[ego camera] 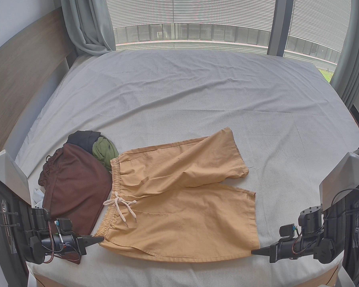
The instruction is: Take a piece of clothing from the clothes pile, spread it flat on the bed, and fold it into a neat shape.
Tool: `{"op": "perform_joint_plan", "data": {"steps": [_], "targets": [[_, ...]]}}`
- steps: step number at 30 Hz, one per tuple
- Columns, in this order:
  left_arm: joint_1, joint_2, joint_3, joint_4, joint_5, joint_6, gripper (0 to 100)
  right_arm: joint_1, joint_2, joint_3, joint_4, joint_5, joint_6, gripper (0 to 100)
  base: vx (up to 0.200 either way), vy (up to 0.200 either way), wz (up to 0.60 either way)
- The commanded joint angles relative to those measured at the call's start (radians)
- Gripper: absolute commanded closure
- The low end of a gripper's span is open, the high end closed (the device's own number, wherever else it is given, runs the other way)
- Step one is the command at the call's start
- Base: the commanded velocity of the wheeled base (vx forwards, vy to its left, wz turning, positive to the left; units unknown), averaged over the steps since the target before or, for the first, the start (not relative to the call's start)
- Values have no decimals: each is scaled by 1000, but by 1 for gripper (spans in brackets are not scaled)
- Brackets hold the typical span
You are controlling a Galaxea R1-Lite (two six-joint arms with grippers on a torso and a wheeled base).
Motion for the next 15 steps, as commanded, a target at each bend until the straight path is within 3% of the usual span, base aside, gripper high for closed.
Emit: {"op": "perform_joint_plan", "data": {"steps": [1, 15], "targets": [[10, 16, 16, 1, 1, 12, 100, 0, -1, 14, -1, 1, 0, 100, 0, 0, 0], [27, 42, 35, 1, 0, 69, 100, -15, -8, 16, -1, 12, -25, 100, 0, 0, 0]]}}
